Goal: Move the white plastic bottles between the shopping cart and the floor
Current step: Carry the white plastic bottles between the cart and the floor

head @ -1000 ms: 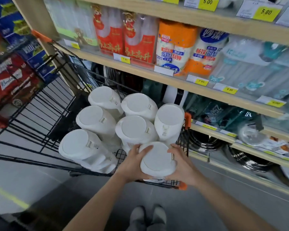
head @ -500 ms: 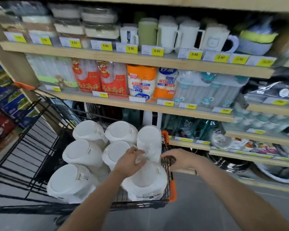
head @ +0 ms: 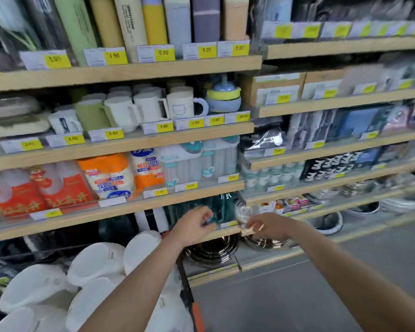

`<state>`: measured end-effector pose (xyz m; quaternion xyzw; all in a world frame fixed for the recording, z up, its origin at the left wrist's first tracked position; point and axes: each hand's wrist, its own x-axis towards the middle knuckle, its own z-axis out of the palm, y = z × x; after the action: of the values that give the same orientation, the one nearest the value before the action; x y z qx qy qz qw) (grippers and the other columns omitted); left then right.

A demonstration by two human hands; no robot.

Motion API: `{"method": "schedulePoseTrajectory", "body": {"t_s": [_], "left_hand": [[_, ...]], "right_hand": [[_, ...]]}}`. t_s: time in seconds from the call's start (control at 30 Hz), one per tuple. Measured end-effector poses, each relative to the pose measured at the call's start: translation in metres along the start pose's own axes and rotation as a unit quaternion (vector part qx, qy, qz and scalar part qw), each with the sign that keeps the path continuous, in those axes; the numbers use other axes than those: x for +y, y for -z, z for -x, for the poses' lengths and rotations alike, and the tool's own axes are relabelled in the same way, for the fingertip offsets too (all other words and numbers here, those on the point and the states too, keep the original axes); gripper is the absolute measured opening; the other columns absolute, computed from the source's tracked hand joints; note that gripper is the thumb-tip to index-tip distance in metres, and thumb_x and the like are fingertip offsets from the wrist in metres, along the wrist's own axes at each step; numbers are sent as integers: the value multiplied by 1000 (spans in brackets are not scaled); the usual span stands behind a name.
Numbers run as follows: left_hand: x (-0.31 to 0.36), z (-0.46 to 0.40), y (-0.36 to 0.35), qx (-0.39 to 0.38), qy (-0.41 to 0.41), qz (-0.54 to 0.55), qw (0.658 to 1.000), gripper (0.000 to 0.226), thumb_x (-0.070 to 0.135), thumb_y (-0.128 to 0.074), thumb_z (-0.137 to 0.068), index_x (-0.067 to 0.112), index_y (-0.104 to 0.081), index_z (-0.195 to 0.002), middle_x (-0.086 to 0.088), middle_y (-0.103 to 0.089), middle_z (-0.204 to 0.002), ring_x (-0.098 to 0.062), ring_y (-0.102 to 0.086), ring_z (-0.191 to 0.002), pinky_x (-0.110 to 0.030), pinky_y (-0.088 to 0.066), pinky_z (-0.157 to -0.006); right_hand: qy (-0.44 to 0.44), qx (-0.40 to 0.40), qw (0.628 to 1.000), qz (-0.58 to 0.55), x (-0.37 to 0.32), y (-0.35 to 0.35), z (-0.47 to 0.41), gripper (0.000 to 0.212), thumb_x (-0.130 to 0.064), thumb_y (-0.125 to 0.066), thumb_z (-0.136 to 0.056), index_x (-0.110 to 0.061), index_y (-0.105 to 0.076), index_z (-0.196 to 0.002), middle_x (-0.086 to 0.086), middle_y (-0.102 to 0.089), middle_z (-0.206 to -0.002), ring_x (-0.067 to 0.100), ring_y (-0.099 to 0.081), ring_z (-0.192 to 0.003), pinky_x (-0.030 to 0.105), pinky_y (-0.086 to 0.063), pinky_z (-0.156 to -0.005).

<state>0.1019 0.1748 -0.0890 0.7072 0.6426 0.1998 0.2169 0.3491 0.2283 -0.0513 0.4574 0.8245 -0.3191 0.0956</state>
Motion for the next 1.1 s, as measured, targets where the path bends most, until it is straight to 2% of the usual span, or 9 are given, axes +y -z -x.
{"method": "schedulePoseTrajectory", "body": {"t_s": [0.17, 0.3, 0.37, 0.43, 0.53, 0.73, 0.87, 1.0, 1.1], "left_hand": [[76, -79, -54, -30, -54, 22, 998, 29, 34, -64, -87, 17, -57, -109, 3, -58, -103, -16, -59, -89, -32, -49, -84], [153, -140, -113, -38, -82, 43, 995, 33, 36, -66, -85, 17, -59, -111, -1, -61, -106, -15, -57, -95, -27, -47, -85], [193, -168, -142, -46, -99, 57, 992, 32, 36, -66, -85, 14, -60, -108, -3, -63, -102, -17, -58, -92, -30, -47, -83], [230, -197, -168, -51, -113, 69, 990, 31, 37, -66, -85, 15, -59, -106, -2, -63, -99, -17, -59, -89, -32, -49, -82], [280, -238, -206, -60, -120, 98, 986, 28, 32, -68, -83, 19, -59, -105, 3, -64, -100, -13, -61, -84, -31, -51, -79], [363, -322, -273, -116, -150, 134, 973, 18, 31, -68, -84, 30, -56, -98, 11, -63, -95, -4, -60, -81, -26, -50, -77], [409, -393, -316, -149, -176, 139, 963, 17, 29, -66, -86, 31, -55, -98, 17, -60, -92, -1, -59, -88, -21, -49, -80], [449, -471, -363, -192, -208, 139, 949, 18, 25, -66, -86, 27, -56, -100, 11, -61, -95, -4, -59, -89, -26, -49, -84], [485, -531, -393, -234, -235, 117, 936, 22, 27, -67, -86, 23, -58, -105, 8, -62, -98, -9, -59, -91, -28, -50, -86]], "right_hand": [[-36, 34, 998, -34, 106, 34, 31, 32, -26, -57, -92, -22, -55, -124, 3, -59, -116, 12, -55, -101, 24, -42, -85], [-55, 62, 996, -42, 197, 66, 53, 32, -28, -58, -92, -20, -55, -123, 3, -61, -109, 10, -54, -92, 17, -39, -72], [-65, 66, 994, -60, 238, 85, 70, 33, -29, -58, -92, -20, -55, -124, 0, -59, -105, 13, -55, -94, 20, -41, -78], [-77, 68, 992, -70, 280, 103, 84, 37, -31, -58, -92, -19, -53, -126, 2, -60, -112, 18, -57, -104, 26, -44, -90], [-99, 107, 985, -91, 343, 124, 104, 36, -30, -56, -92, -19, -54, -126, 0, -61, -117, 15, -57, -108, 21, -42, -87], [-137, 249, 937, -206, 456, 145, 126, 25, -21, -62, -88, -17, -62, -113, 0, -65, -109, 15, -62, -99, 26, -47, -90], [-160, 291, 912, -241, 532, 160, 126, 28, -19, -64, -88, -17, -61, -117, -2, -64, -108, 12, -62, -96, 21, -47, -88], [-208, 321, 883, -271, 608, 178, 119, 30, -21, -63, -89, -19, -60, -119, -8, -62, -109, 10, -61, -99, 26, -48, -92], [-240, 334, 862, -295, 662, 198, 118, 30, -22, -62, -90, -22, -59, -120, -9, -61, -112, 11, -61, -101, 23, -47, -89]]}}
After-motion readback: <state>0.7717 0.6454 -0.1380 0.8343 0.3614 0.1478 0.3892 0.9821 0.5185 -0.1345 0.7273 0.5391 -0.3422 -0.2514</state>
